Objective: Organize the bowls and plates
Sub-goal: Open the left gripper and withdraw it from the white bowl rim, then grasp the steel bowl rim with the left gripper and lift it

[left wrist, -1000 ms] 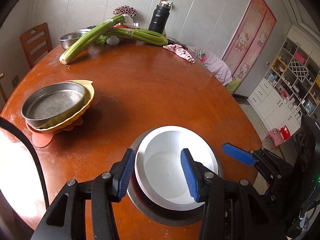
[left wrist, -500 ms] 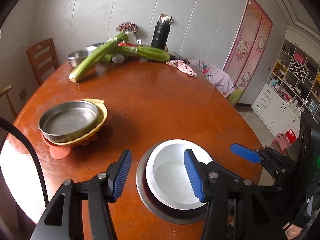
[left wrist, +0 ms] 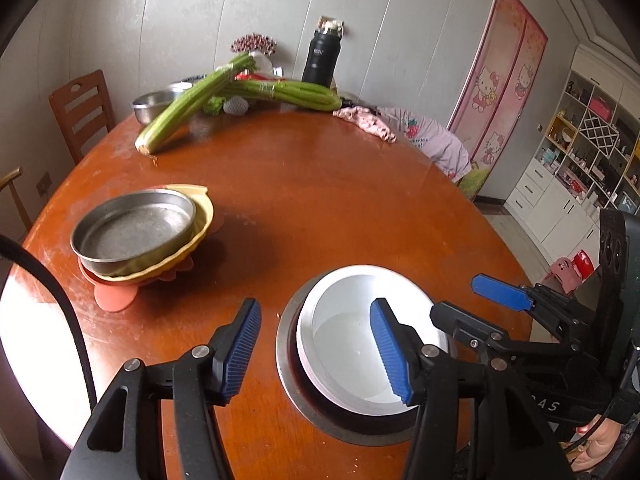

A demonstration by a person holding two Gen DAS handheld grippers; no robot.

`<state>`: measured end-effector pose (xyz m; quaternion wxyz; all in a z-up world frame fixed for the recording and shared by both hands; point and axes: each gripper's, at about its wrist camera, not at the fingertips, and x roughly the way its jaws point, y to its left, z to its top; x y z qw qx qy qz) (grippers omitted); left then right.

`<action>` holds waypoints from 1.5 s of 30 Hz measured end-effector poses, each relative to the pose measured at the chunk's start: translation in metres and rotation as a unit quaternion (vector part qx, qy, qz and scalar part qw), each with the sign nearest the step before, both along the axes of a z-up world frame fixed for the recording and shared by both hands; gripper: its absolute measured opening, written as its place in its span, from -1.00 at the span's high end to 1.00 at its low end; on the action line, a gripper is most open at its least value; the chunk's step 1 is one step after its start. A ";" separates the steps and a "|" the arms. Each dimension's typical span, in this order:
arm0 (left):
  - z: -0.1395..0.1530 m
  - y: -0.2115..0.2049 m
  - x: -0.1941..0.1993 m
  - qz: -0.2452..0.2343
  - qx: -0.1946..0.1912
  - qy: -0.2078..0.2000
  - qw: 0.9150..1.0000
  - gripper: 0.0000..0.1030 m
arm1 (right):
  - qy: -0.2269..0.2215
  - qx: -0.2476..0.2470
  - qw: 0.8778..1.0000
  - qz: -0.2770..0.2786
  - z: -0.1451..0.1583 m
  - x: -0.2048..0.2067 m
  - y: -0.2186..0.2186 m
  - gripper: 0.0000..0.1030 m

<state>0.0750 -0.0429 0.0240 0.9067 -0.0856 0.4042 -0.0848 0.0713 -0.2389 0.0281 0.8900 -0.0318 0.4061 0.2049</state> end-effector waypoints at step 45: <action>-0.060 -0.004 0.036 -0.026 -0.024 0.091 0.995 -0.11 | 0.105 0.021 0.992 0.061 -0.048 0.005 0.018 -0.41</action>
